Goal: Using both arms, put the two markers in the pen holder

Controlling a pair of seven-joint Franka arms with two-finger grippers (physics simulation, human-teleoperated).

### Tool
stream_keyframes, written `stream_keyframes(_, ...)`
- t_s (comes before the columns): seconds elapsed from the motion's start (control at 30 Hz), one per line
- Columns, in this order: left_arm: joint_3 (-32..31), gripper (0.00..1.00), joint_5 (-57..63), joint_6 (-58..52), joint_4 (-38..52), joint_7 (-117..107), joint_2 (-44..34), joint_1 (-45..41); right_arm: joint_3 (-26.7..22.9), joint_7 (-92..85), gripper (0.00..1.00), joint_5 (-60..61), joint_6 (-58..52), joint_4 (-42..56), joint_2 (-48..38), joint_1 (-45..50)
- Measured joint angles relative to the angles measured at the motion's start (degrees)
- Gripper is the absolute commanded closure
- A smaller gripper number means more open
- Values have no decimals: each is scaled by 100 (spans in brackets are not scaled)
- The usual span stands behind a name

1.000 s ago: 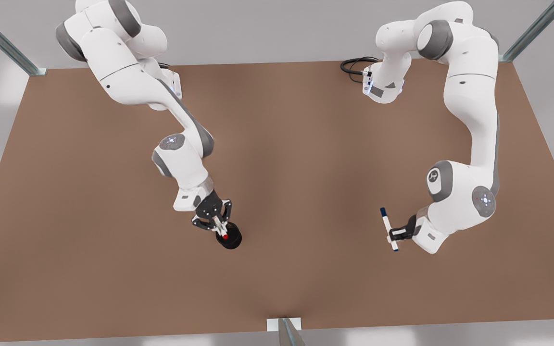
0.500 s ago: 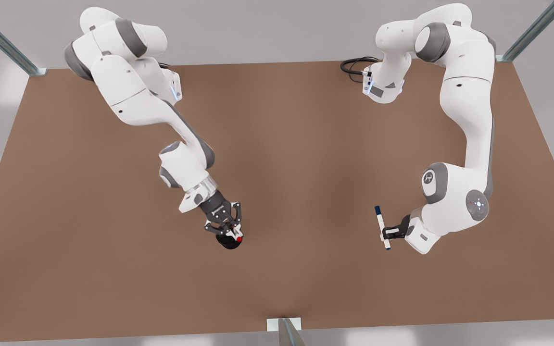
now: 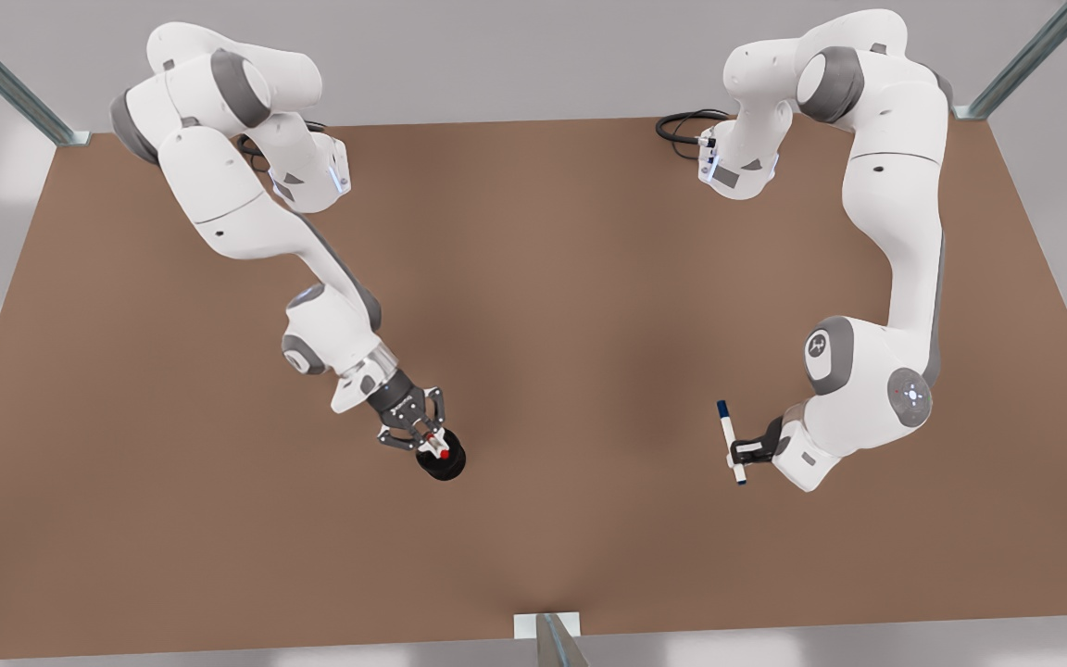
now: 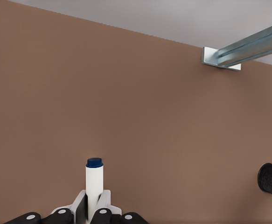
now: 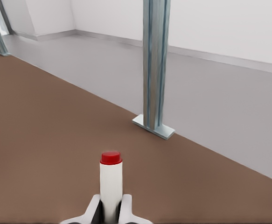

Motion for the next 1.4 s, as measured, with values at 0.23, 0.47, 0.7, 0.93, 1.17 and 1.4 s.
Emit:
stream_keyframes(0.23, 3, 79, 2, 27, 0, 17, 6, -7, 11, 70, 75, -40, 26, 93, 37, -1)
stream_keyframes(0.47, 3, 79, 71, 51, 0, 28, 11, -7, 1, 114, 75, -2, 34, 768, 341, -47)
stream_keyframes(0.7, 3, 79, 86, 65, 0, 34, 23, -3, 4, 135, 75, 54, 37, 1150, 642, 116)
stream_keyframes(0.93, 3, 79, 89, 100, 0, 38, 53, -7, 3, 147, 73, 173, 36, 1226, 793, 257)
stream_keyframes(1.17, 3, 79, 83, 133, -1, 38, 53, -11, 2, 151, 72, 101, 36, 1194, 876, 195)
stream_keyframes(1.4, 3, 79, 82, 150, -8, 29, 53, -57, 3, 152, 69, -21, 34, 1138, 886, 92)
